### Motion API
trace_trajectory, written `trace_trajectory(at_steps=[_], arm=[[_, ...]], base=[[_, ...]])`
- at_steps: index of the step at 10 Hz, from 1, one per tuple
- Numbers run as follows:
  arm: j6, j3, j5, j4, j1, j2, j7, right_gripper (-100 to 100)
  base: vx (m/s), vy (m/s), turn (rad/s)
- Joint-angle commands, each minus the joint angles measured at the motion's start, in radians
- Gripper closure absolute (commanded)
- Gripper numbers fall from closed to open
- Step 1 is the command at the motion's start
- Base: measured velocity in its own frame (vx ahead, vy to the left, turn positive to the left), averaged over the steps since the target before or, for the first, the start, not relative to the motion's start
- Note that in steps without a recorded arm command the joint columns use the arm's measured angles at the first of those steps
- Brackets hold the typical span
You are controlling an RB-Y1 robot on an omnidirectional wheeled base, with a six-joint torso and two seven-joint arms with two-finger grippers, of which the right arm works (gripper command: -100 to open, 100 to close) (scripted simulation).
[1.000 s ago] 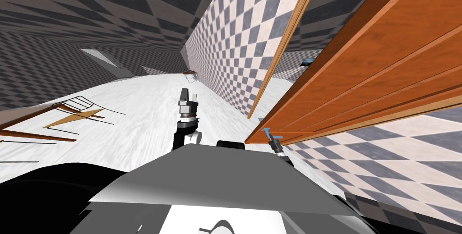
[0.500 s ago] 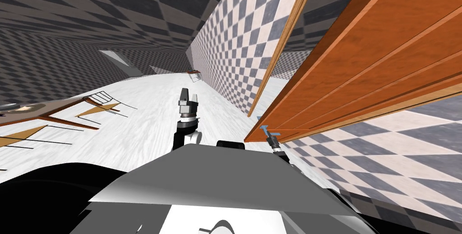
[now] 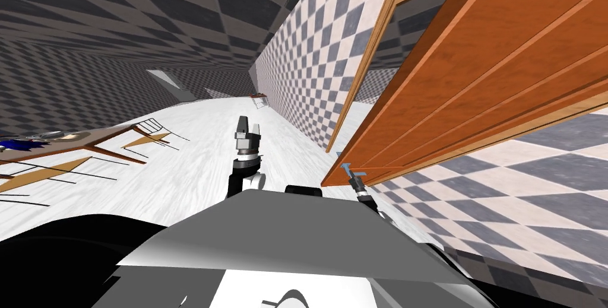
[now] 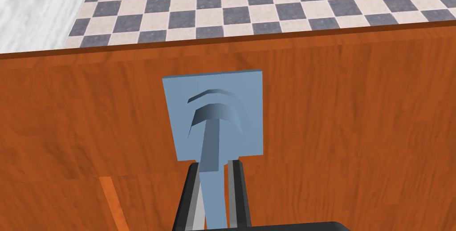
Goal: Pull the door open
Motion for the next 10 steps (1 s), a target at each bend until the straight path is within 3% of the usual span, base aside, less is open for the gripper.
trace_trajectory(at_steps=[1, 6, 8, 10], arm=[[0.012, 0.009, 0.0, 0.006, -0.024, 0.006, 0.002, 100], [0.066, 0.027, -0.006, -0.017, -0.059, 0.014, 0.013, 100], [0.045, 0.028, -0.005, 0.002, -0.052, 0.014, 0.009, 100], [0.021, 0.023, -0.01, 0.019, -0.042, 0.007, 0.004, 100]], base=[[-0.146, -0.08, 0.089], [-0.18, -0.095, 0.083], [-0.088, -0.04, 0.112], [-0.178, -0.066, 0.28]])
